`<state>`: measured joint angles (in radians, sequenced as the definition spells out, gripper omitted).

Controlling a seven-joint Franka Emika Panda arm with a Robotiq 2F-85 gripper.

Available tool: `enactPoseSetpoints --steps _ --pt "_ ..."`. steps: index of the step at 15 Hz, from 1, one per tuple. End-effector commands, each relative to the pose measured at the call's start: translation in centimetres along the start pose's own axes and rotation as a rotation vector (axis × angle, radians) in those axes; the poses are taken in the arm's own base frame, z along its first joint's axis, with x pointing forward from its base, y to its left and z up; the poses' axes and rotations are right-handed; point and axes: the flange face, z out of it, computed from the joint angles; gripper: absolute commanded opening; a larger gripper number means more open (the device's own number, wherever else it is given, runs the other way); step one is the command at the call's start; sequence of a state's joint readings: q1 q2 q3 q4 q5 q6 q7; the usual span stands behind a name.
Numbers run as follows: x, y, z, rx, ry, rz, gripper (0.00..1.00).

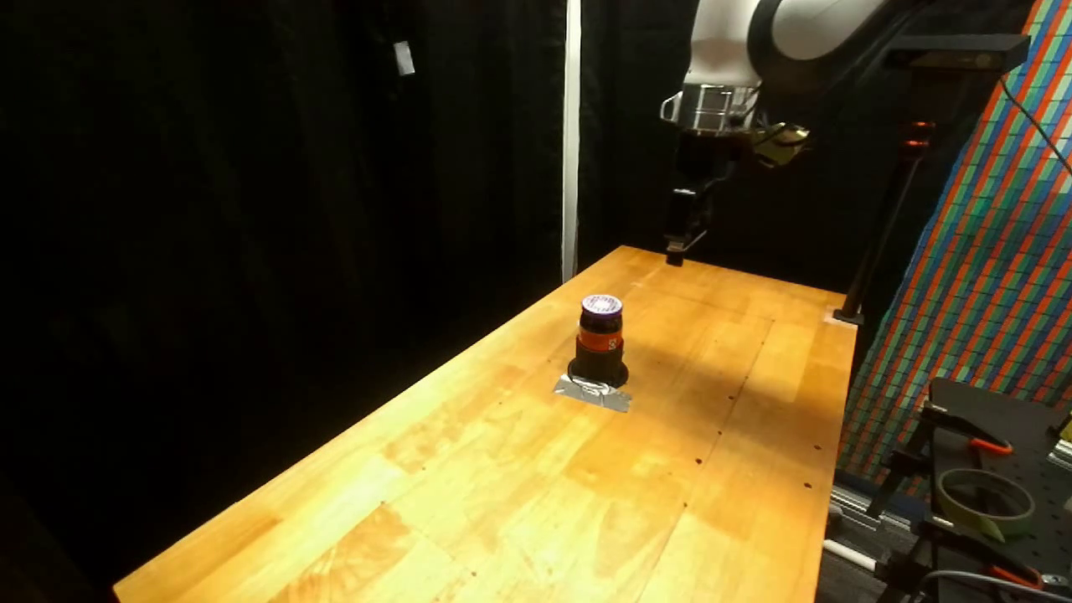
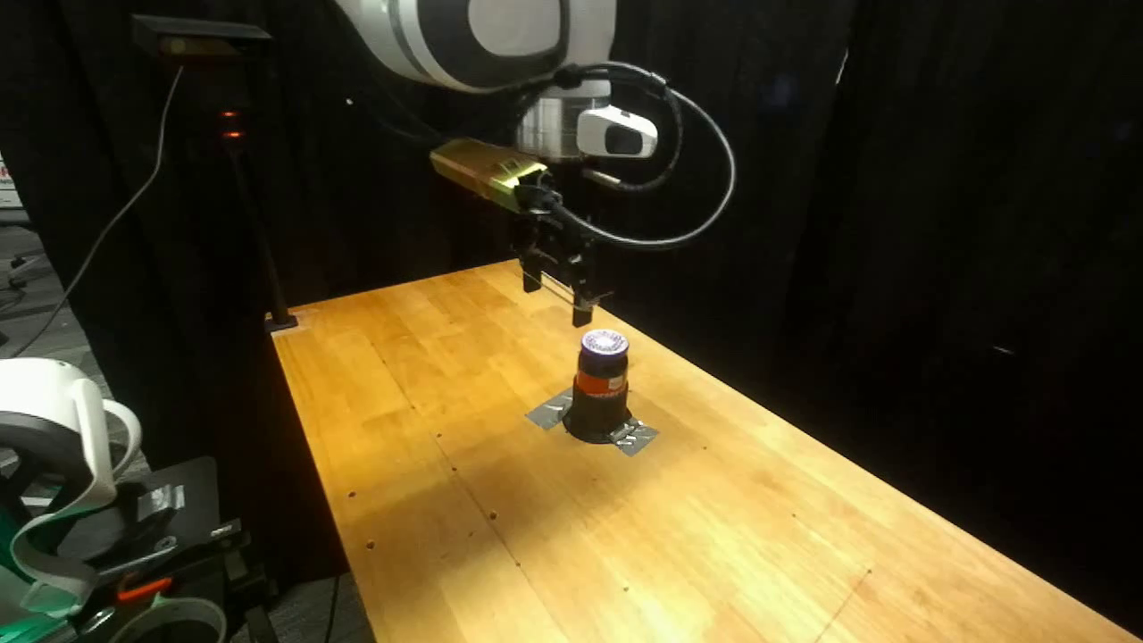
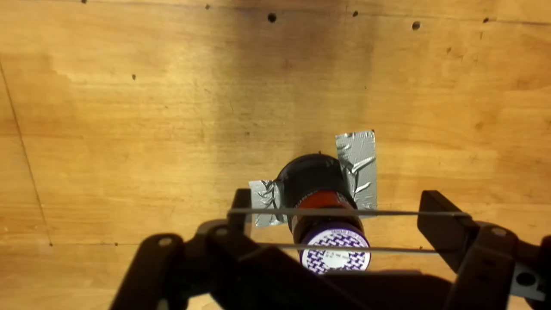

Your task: Put a rubber band on the cup

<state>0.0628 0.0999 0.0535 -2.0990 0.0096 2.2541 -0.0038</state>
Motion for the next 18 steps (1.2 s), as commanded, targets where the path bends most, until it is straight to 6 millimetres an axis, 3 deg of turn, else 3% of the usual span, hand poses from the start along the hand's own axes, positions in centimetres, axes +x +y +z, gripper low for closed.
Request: enactPoseSetpoints --steps 1,5,8,18 --pt "6.7 -0.8 2.3 -0.009 -0.004 -0.003 1.0" --pt "11.4 -1.1 4.5 -0.03 -0.036 -0.034 1.0" --pt "13.7 -1.1 5.8 -0.029 -0.068 -0.053 1.0" --pt "17.2 -1.1 10.3 0.0 -0.152 -0.088 1.0"
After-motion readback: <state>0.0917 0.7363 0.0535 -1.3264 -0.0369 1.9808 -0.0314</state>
